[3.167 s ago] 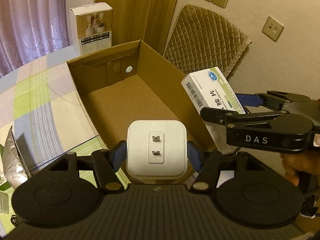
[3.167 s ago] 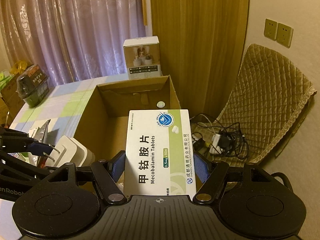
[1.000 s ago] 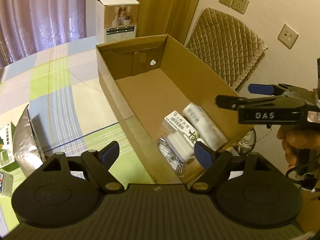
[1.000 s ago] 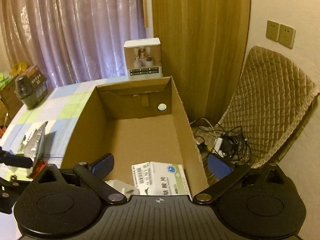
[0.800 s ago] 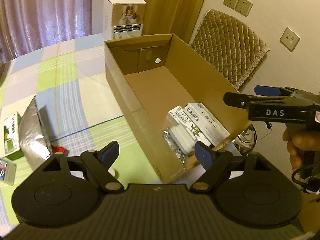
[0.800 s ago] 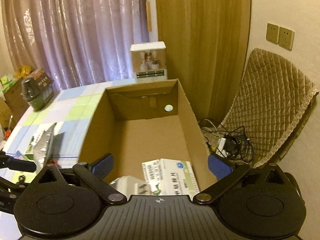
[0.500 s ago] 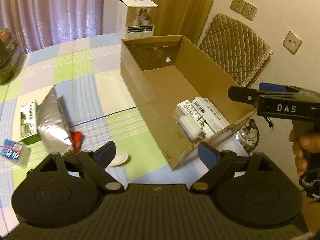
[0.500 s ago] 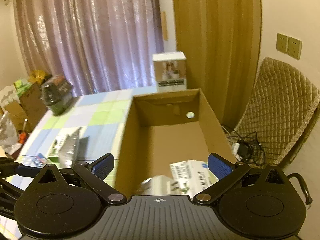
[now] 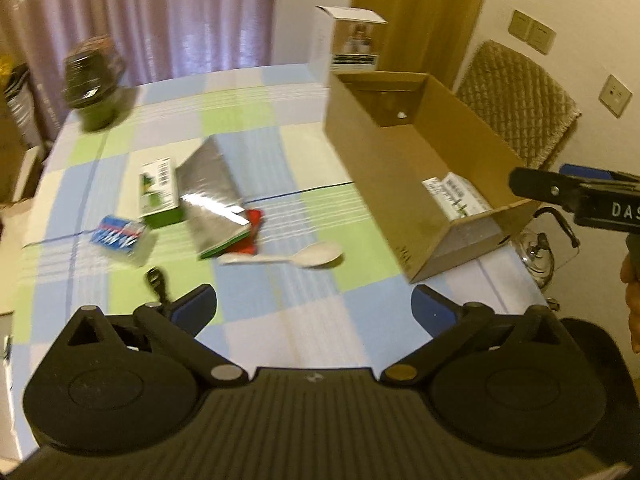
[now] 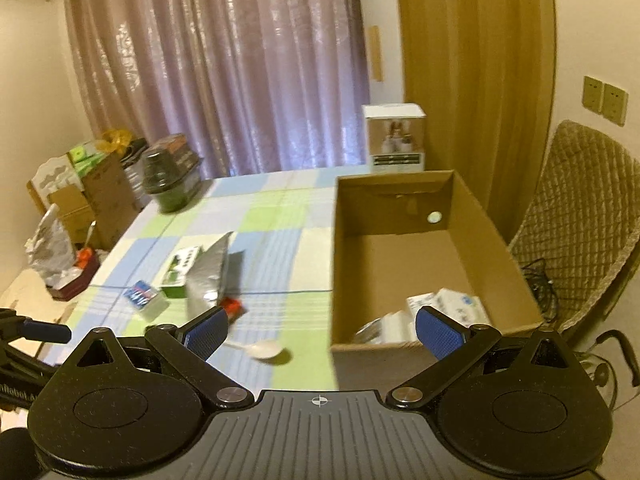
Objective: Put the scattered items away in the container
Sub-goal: 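Move both open tools back over the items on the table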
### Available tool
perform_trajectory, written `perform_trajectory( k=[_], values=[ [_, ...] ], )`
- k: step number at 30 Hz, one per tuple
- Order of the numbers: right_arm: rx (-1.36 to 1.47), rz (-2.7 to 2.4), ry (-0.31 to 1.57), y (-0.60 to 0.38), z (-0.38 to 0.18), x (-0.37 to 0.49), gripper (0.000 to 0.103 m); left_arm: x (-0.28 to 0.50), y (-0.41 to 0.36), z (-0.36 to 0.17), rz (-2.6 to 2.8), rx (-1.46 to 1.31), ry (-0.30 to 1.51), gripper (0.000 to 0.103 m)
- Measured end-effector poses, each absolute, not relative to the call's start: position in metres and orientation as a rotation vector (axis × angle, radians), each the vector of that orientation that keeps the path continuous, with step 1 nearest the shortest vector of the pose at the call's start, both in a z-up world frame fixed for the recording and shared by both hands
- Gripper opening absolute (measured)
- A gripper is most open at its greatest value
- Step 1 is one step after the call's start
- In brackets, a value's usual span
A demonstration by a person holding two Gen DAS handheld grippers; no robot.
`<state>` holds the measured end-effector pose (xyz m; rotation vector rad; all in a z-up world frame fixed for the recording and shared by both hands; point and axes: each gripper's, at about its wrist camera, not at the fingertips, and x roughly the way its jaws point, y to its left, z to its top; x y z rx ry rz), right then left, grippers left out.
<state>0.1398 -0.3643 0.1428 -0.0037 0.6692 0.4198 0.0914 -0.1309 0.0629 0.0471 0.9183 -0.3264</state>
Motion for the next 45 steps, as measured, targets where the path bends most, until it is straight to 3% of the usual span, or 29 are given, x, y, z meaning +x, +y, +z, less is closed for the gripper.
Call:
perform_trajectory(
  k=[18,45],
  values=[
    [-0.024,0.535,0.713,-0.308,0.128,0.098,0.103,0.036,-0.042,0.069,-0.171,-0.049,0.908,0.102],
    [-0.04,0.57,0.804,-0.282,0.096,0.115,0.103,0.056,-0.019,0.04,-0.136,-0.107,0.975,0.102]
  ],
)
